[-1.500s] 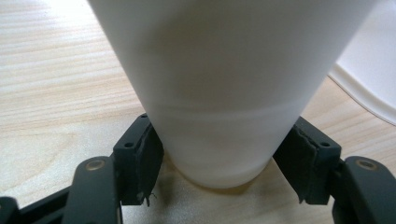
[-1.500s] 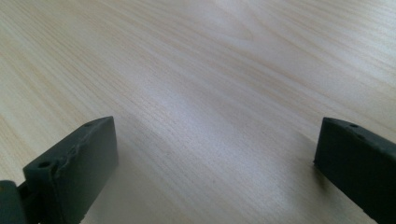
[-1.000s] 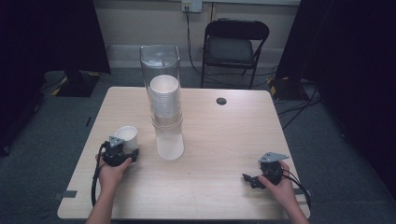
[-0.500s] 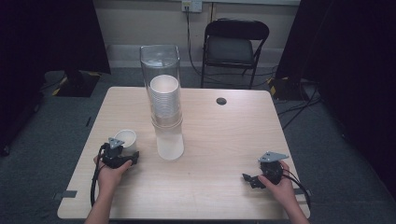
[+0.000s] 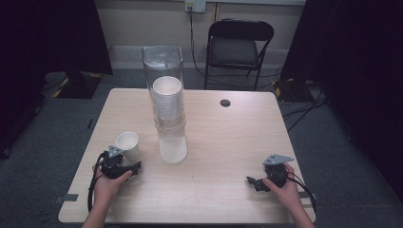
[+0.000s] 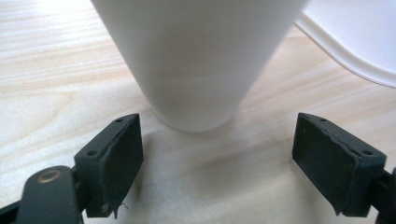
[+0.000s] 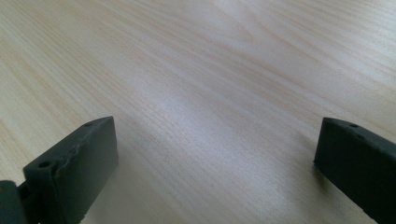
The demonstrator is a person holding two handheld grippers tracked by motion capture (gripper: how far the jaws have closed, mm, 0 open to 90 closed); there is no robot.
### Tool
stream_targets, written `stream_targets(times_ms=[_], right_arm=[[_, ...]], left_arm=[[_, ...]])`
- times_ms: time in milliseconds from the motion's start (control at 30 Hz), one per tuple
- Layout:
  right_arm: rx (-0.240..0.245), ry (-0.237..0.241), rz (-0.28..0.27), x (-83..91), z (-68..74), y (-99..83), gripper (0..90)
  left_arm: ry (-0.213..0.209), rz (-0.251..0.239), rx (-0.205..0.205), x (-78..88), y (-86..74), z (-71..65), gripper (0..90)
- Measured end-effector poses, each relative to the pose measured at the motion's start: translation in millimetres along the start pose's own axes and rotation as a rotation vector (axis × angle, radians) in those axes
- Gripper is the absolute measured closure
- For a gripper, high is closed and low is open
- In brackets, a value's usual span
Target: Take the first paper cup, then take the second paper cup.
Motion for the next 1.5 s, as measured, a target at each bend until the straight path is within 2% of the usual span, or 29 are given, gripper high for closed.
stream_targets(times_ms=[67, 200, 333, 533, 733, 1133, 1200, 1267, 1333, 1367, 1400, 1433, 1500], right_arm=[[-0.001, 0.0, 0.0, 0.0, 0.1, 0.0, 0.0], [0.0, 0.0, 0.0, 0.0, 0.0, 0.0, 0.0], [0.0, 0.0, 0.0, 0.0, 0.0, 0.0, 0.0], [0.0, 0.0, 0.0, 0.0, 0.1, 0.0, 0.0], [-0.001, 0.0, 0.0, 0.0, 0.1, 0.0, 0.0], [0.002, 0.001, -0.002, -0.1, -0.1, 0.0, 0.0], [0.002, 0.001, -0.002, -0.1, -0.1, 0.0, 0.0], [0.003, 0.001, -0.002, -0.2, -0.1, 0.0, 0.0], [0.0, 0.0, 0.0, 0.0, 0.0, 0.0, 0.0], [0.003, 0.001, -0.002, -0.2, -0.1, 0.0, 0.0], [0.0, 0.0, 0.0, 0.0, 0.1, 0.0, 0.0], [0.0, 0.0, 0.0, 0.0, 0.1, 0.0, 0.0], [0.0, 0.0, 0.0, 0.0, 0.0, 0.0, 0.0]], left_arm=[[-0.008, -0.008, -0.001, 3.9, 0.2, -4.0, 16.7], [-0.06, -0.035, -0.035, 11.5, -0.2, -10.5, 16.4], [-0.104, -0.05, -0.029, 17.0, -0.2, -15.9, 16.1], [-0.15, -0.06, -0.03, 19.0, 0.1, -27.2, 16.1], [-0.181, -0.07, -0.067, 18.6, 5.6, -40.1, 16.2], [-0.246, -0.122, -0.082, 17.7, 26.9, -69.9, 16.7], [-0.249, -0.136, -0.089, 15.8, 33.2, -73.5, 16.7], [-0.255, -0.151, -0.07, 13.6, 39.9, -79.4, 16.7], [-0.262, -0.165, -0.088, 12.3, 46.8, -83.2, 16.7], [-0.269, -0.184, -0.068, 11.4, 51.4, -87.7, 16.7], [-0.273, -0.186, -0.073, 10.7, 54.5, -89.5, 16.7], [-0.272, -0.198, -0.084, 9.4, 59.8, -92.4, 16.6], [-0.257, -0.212, -0.075, 7.2, 67.2, -97.7, 16.9]])
Point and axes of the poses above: each handheld gripper's, and its own axes: x roughly backward along the jaws, y roughly out of its top, z roughly to its left, the point moved 1 cm from there along -x, roughly forward along the jaws, and after that the axes turned 7 degrees about -z, right-handed, at the moved point
